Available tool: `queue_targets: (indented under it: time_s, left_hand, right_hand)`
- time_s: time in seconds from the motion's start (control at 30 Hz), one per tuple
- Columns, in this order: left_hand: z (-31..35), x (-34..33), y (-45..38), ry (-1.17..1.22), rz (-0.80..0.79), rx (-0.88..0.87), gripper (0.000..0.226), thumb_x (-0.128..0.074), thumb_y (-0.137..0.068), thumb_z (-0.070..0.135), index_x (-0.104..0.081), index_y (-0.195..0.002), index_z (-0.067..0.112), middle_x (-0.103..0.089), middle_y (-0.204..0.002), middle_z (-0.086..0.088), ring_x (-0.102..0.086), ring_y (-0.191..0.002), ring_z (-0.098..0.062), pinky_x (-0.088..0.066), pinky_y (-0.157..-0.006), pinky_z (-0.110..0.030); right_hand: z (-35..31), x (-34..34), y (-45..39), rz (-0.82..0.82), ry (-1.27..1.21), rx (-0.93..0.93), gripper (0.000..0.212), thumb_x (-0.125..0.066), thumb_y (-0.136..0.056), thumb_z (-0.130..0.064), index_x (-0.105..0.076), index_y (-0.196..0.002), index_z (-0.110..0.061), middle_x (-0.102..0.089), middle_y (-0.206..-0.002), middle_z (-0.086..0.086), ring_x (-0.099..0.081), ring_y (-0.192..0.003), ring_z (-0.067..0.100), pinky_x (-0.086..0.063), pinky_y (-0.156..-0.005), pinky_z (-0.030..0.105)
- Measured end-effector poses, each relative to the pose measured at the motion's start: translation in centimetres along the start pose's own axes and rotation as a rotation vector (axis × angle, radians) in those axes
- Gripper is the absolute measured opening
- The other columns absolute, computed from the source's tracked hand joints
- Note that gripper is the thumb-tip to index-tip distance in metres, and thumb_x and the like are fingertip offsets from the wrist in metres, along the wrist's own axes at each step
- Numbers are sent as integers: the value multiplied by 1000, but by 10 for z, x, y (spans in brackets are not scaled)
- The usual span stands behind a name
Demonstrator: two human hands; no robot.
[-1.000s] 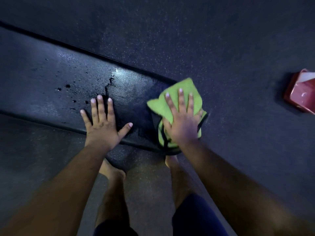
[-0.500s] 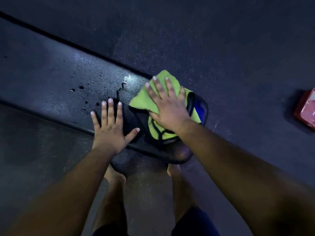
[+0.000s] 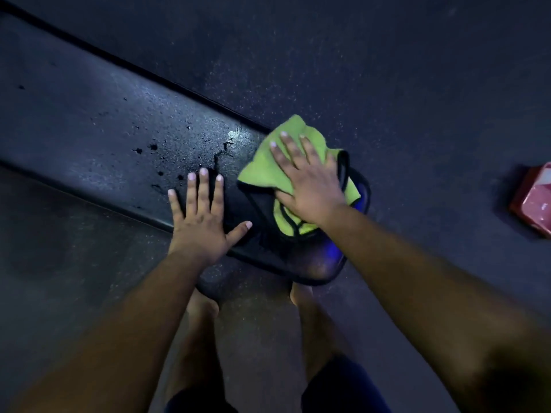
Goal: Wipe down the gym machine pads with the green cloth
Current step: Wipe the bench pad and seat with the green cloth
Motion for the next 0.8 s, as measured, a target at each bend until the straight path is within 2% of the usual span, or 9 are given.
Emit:
queue_targets:
  time_s: [0.07,0.13,0.23,0.33,0.4,0.5,0.6,0.7,0.8]
  left_hand:
    - [0,2,0,6,-32,4,107,-14,-85,89,33,-152,21,39,-160,-10,35,-149,-29,17,-118,-64]
    - [3,2,0,-8,-47,1,107,-14,-85,88,36,-151,20,41,-160,-10,36,-149,-30,17,-118,-65]
    - [3,2,0,-1,-12,-1,106,-10,-84,88,34,-152,20,40,-160,-9,34,-150,-29,20,-116,-63]
    - [-1,-2,-1,37,12,-37,100,-13,-86,83,29,-155,23,38,-161,-6,33,-150,-26,26,-114,-58]
    - [-6,1,2,113,54,-88,93,-19,-92,74,16,-160,22,28,-166,-6,28,-153,-24,21,-118,-59]
    - [-20,8,11,109,109,-103,90,-29,-96,68,4,-163,19,17,-170,-10,19,-156,-25,8,-122,-63]
    - [-38,12,18,27,118,4,99,-33,-94,76,4,-163,17,18,-169,-12,18,-156,-28,11,-121,-63]
    - [-53,13,19,24,134,54,96,-33,-96,73,4,-163,15,17,-169,-13,18,-156,-28,11,-121,-63]
    - [-74,17,21,81,201,127,84,-30,-101,63,0,-163,14,12,-170,-12,13,-157,-28,9,-121,-63]
  right_hand:
    - [24,-20,60,-15,-29,-99,99,-57,-89,-62,5,-163,-37,10,-172,-6,2,-158,27,-18,-116,70]
    - [29,-38,119,-27,-27,-225,100,-60,-87,-60,-2,-164,-33,3,-173,-2,-4,-157,31,-25,-111,71]
    - [1,-43,104,-8,-72,-319,98,-57,-87,-60,-7,-164,-27,-1,-172,2,-11,-153,38,-27,-108,72]
    - [-41,-20,28,12,-130,-230,95,-48,-94,-61,5,-163,-24,15,-171,2,4,-156,37,-10,-117,69]
    - [-46,-17,14,15,-97,-147,93,-44,-96,-61,9,-163,-24,19,-170,0,11,-157,33,-5,-118,67]
    - [-31,-36,82,15,-3,-14,105,-62,-84,-60,-3,-164,-28,2,-172,-3,-2,-158,28,-23,-113,66]
    - [-18,-65,157,-86,68,-11,115,-78,-71,-57,-15,-163,-27,-12,-171,-1,-18,-155,31,-33,-103,63]
    - [-42,-59,116,-40,41,-57,110,-73,-76,-58,-14,-163,-24,-6,-172,-1,-12,-155,34,-32,-104,67]
    - [-112,-31,26,5,-41,60,99,-54,-90,-60,-1,-164,-22,11,-172,-2,4,-157,33,-21,-113,68]
Point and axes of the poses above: each hand's wrist, its own y-axis away from the middle knuckle, its own x-axis out of the back of the hand, z = x × y, the point moved 6 cm from there along -y, towards the middle knuckle
